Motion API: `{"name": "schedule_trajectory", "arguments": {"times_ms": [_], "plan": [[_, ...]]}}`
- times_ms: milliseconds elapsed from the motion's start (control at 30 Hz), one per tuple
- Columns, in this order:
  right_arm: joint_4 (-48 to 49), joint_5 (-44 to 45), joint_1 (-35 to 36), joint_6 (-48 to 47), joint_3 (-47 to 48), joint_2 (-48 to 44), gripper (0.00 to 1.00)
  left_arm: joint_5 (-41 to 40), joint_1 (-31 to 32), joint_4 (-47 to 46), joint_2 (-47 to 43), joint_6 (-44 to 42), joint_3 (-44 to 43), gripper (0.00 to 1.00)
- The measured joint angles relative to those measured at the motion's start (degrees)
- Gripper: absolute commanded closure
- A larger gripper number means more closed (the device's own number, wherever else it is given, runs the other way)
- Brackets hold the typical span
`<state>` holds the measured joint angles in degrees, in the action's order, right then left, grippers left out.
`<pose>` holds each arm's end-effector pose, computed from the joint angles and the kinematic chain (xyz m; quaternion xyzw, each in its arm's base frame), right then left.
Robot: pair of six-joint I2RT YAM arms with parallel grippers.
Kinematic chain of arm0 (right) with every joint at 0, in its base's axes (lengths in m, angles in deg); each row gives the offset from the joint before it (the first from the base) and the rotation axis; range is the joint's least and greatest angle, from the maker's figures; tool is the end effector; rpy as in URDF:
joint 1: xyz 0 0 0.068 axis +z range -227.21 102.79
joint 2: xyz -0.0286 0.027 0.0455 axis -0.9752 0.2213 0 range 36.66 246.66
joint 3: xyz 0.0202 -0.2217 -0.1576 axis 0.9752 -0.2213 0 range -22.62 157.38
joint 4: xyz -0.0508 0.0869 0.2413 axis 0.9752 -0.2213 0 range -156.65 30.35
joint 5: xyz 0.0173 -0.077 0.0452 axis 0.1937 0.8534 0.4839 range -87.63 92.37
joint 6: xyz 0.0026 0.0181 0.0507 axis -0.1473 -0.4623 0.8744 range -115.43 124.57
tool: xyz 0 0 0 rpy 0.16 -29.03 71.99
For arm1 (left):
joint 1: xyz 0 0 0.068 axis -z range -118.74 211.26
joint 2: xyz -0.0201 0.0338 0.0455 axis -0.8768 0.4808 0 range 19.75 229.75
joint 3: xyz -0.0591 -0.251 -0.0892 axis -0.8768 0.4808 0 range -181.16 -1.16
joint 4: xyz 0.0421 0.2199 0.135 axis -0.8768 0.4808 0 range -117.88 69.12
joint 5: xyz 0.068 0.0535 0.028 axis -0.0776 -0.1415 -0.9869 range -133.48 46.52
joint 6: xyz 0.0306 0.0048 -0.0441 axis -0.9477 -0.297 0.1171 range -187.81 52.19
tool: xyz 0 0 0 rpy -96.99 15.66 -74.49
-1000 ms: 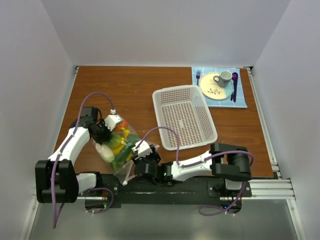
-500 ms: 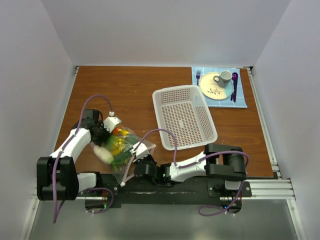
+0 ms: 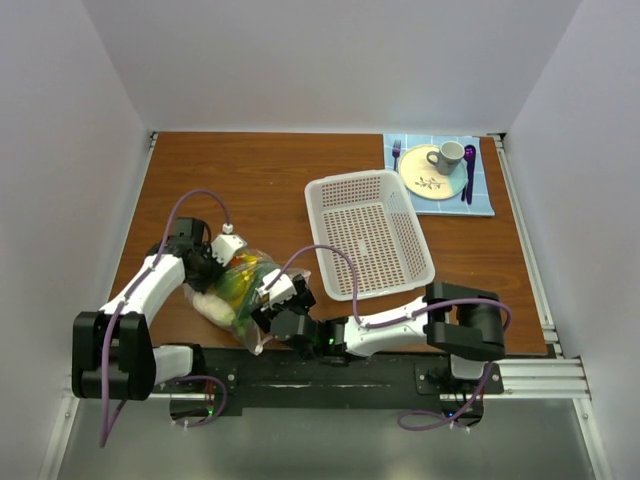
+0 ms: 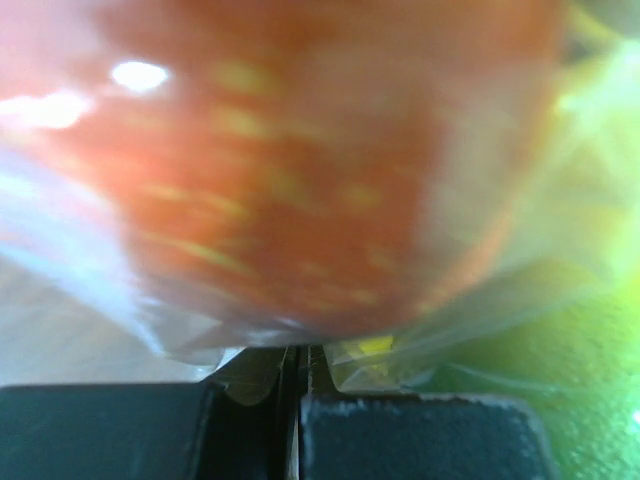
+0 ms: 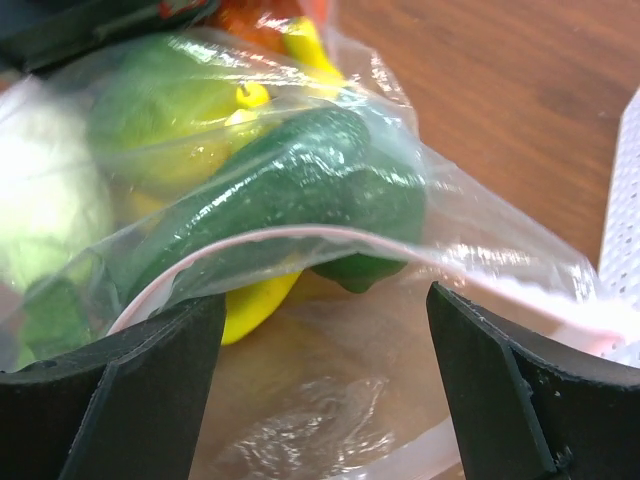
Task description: Open the zip-top bag and remove the fake food
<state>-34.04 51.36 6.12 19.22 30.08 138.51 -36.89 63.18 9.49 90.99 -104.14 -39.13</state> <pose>0.0696 0.3636 0.1869 -0.2418 0.7566 0.1488 0.5890 0.2089 -0.0112 0.1761 0.3316 0.9266 -0.0044 0.1772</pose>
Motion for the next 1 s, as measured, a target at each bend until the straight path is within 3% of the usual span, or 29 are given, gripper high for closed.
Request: {"name": "schedule_trajectory", "arguments": {"times_ms": [567,800,1000], "plan": [[5.22,-0.83,-3.63,-3.48,5.73,0.04,0.15,0.22,3.13,2.23,-0.31,-0.35,-0.11,1.0],[3.52,-0.74,-2.69,1.25,-3.45,-4.44,0.24,-0.2,3.17,2.05,-0.26,-0.76,0.07,1.0],[-0.87,-2.21,-0.33,3.39,-4.46,-11.56,0.28,-0.68,3.17,1.92,0.28,-0.74,0.15,1.0]]}}
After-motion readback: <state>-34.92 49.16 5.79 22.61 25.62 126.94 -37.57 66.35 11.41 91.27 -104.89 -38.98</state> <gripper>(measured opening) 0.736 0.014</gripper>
